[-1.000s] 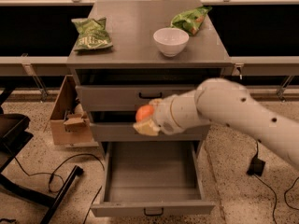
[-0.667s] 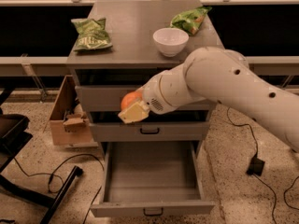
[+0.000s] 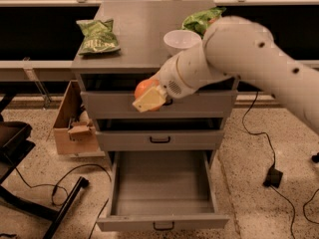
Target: Pick orange from bottom drawer and place on counter
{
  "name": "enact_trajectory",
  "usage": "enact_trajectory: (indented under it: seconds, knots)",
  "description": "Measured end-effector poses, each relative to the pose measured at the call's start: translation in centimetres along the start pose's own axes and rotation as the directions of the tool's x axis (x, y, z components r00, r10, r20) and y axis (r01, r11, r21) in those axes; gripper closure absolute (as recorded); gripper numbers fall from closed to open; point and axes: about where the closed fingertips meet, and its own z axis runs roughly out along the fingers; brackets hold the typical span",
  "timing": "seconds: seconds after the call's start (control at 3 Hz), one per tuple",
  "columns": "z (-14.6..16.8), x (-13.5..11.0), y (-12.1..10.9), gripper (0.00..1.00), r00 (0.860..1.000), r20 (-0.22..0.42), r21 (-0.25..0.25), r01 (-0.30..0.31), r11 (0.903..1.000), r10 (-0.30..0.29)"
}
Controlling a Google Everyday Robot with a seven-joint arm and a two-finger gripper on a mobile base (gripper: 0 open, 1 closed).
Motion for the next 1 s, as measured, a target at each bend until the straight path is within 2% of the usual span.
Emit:
enact_trajectory:
  seconds: [0.33,0.67,1.0]
  knots:
    - [-0.8,-1.7,-4.4,1.00,0.999,-0.050,-0.007,0.006,1.0000,-0.006]
    - [-0.2,-4.9,-10.7,1.00,0.998,-0.067,0.015,-0.001,0.9999,0.002]
    - [-0.8,-8.7,-15.4,1.00,1.000,-0.030,0.077,-0.004,0.9970,0.006]
